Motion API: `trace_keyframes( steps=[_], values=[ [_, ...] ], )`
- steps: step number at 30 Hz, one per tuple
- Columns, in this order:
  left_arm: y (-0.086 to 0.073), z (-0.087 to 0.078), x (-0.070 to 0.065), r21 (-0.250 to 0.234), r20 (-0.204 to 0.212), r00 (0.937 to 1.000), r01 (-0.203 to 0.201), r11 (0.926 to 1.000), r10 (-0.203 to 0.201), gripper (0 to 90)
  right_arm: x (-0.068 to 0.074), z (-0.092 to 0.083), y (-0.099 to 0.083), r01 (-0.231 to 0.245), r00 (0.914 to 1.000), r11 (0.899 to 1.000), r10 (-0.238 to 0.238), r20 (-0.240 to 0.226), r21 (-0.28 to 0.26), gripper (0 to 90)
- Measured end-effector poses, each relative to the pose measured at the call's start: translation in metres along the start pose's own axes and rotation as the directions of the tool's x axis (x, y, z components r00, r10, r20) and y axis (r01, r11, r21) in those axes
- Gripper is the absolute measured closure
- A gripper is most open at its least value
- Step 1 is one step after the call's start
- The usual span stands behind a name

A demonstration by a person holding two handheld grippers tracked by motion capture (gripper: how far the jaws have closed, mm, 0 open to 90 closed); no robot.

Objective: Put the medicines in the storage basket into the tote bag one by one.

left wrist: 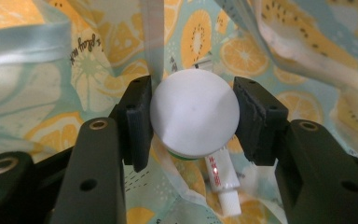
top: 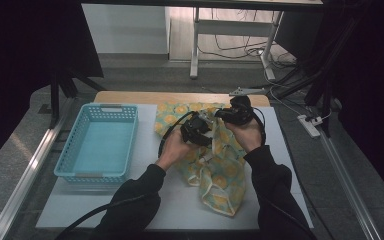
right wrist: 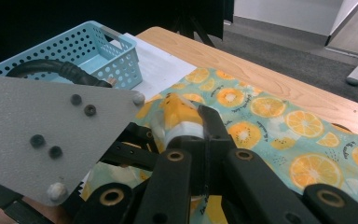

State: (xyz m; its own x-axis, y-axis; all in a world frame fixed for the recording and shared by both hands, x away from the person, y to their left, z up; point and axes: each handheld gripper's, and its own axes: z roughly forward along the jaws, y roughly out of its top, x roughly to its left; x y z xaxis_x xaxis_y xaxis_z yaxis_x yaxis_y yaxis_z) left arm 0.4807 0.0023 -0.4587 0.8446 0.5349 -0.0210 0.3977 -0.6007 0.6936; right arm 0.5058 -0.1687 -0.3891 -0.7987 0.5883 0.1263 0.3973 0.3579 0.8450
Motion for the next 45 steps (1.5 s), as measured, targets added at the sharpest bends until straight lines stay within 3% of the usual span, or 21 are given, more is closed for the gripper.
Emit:
trace_keyframes(
  steps=[16,25,29,33,37,45],
  values=[
    [-0.004,0.022,0.001,0.027,0.007,0.9994,-0.035,0.999,0.035,50.7,-0.009,0.005,-0.005,-0.032,0.9989,0.999,0.032,0.033,0.007,90.0],
    [-0.005,0.032,0.005,0.037,-0.028,0.9991,-0.03,0.9989,0.032,50.6,-0.008,0.006,-0.005,-0.028,0.9991,1.0,0.027,0.031,0.005,90.0],
    [-0.008,0.036,0.005,0.052,-0.041,0.998,-0.047,0.9975,0.049,49.3,-0.008,0.006,-0.005,-0.028,0.9991,1.0,0.028,0.031,0.005,90.0],
    [-0.008,0.031,0.004,0.01,-0.019,0.9996,-0.022,0.9997,0.022,43.0,-0.008,0.005,-0.006,-0.03,0.9991,1.0,0.03,0.03,0.003,90.0],
    [-0.007,0.021,0.002,-0.002,-0.008,0.9996,-0.028,0.9996,0.028,39.3,-0.008,0.004,-0.005,-0.03,0.9991,1.0,0.03,0.031,-0.001,90.0],
    [-0.012,0.001,0.0,-0.008,0.036,0.9994,0.0,1.0,0.001,32.1,-0.008,0.001,-0.004,-0.03,0.9993,1.0,0.03,0.024,-0.007,90.0]
  ],
)
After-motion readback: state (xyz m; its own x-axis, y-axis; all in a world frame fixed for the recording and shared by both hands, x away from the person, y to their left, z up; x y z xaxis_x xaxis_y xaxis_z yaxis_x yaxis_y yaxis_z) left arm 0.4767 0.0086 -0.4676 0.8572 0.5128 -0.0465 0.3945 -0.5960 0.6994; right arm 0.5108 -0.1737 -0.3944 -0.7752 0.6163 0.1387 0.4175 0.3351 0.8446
